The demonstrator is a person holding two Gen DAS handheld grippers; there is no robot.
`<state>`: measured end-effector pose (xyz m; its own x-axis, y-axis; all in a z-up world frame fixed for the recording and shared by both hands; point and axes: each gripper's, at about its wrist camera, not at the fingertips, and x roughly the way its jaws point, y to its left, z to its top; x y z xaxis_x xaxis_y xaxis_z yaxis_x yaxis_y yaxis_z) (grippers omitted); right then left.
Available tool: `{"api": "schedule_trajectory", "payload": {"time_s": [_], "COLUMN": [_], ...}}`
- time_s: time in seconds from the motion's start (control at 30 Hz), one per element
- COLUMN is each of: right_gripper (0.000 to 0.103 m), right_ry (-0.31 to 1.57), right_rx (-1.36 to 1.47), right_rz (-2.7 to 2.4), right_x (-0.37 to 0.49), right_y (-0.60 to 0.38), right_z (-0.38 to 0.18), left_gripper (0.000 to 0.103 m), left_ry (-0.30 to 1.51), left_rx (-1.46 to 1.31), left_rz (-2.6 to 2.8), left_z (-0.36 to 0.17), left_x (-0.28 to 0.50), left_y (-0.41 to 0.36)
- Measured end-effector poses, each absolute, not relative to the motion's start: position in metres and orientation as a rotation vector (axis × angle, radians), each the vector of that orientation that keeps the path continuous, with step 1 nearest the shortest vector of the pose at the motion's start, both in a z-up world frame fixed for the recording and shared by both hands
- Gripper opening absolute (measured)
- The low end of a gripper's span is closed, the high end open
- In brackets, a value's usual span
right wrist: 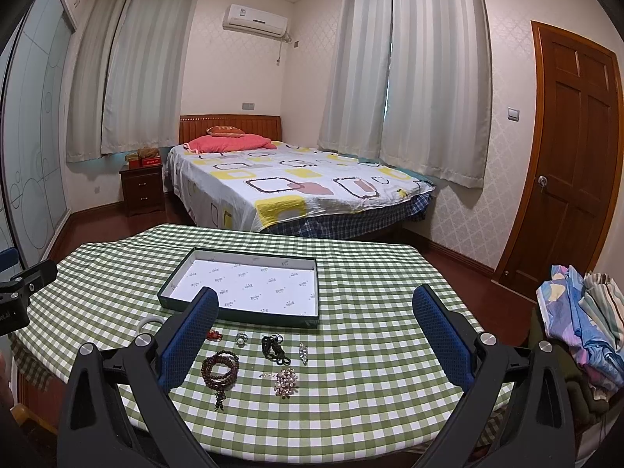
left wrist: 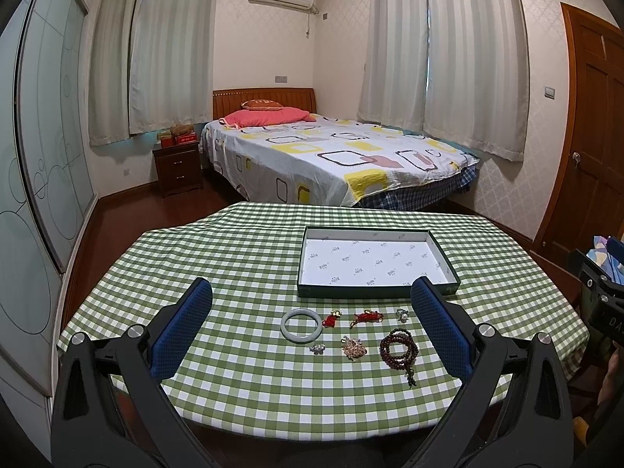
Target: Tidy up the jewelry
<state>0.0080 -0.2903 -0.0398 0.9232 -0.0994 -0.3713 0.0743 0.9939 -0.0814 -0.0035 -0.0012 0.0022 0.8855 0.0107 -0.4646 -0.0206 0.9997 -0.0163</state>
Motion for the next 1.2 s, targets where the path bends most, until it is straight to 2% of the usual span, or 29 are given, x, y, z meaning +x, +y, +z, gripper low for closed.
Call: {"api": "schedule_trajectory", "payload": {"time_s": [1.2], "right_gripper": [0.097], "right_ry": [0.385], "right_rx": [-0.065], "right_rz": [-0.087], "right_x": [0.0083], "right_y": [-0.2891], "right_z": [-0.0405], "left_gripper": [0.099], "left_ry": [0.485], "left_rx": [-0.023], "left_rz": [0.013], "left_z": [-0.0007], "left_x": [-0.0033], "left_y": [-0.0004]}}
